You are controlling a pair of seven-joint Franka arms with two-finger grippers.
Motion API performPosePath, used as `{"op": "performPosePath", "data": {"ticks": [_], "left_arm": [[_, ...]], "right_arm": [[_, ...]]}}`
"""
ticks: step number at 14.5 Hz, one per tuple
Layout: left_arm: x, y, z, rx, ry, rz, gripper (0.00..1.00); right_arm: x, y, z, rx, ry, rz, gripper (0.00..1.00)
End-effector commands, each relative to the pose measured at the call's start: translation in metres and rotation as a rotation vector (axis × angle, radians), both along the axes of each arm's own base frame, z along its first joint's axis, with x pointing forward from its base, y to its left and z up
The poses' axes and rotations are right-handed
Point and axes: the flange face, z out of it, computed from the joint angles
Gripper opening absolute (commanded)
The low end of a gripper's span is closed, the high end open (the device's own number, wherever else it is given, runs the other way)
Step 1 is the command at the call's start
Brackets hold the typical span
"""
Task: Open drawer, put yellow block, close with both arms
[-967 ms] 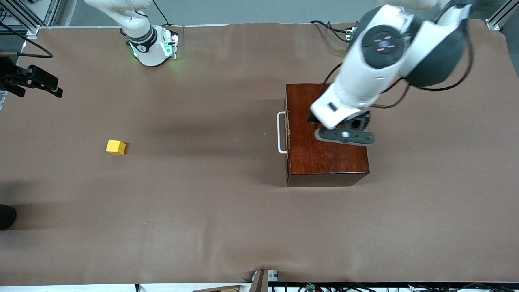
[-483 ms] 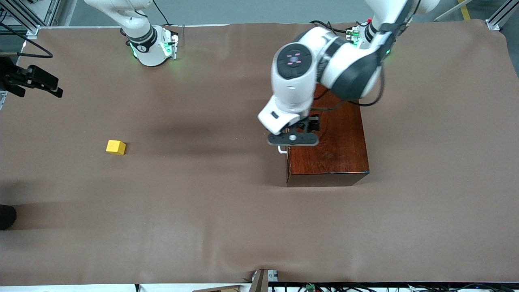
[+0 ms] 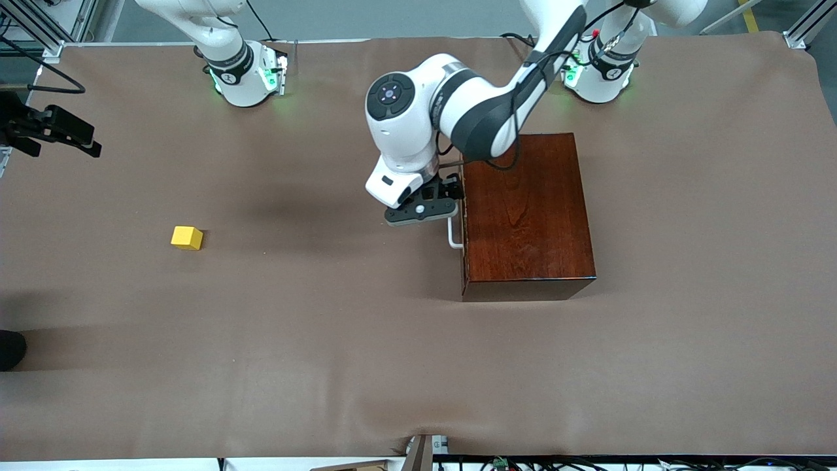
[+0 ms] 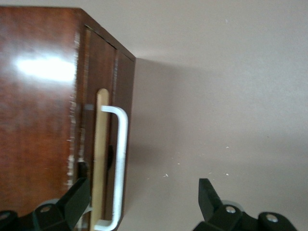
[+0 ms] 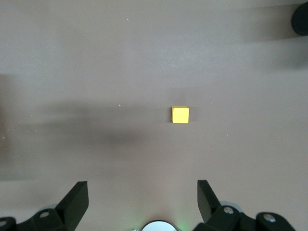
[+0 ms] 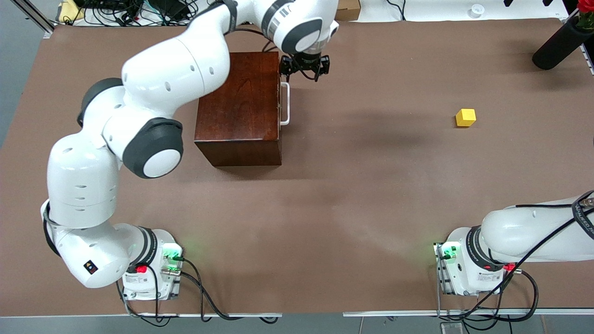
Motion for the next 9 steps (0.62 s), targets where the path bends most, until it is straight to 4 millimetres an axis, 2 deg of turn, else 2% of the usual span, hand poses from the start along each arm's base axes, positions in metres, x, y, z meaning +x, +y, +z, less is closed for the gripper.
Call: {"op": "performPosePath", "data": {"ticks": [1,5,9], "left_arm": [[-0.008,-0.019,-0.023,0.028,-0.021,-0.021,1.0],[-0.03,-0.029,-0.057,0.157,-0.032,-0.096,1.0],[-0.029,-0.022,-0.078,0.246,-0.037,-0.115,1.0]], "right_arm": [[0.0,-0.002,0.003,0.014,0.003,0.0,1.0],[0.0,-0.002,0.003,0.014,0.003,0.0,1.0],[0.0,-0.004,0.003,0.014,0.003,-0.003,1.0]]}}
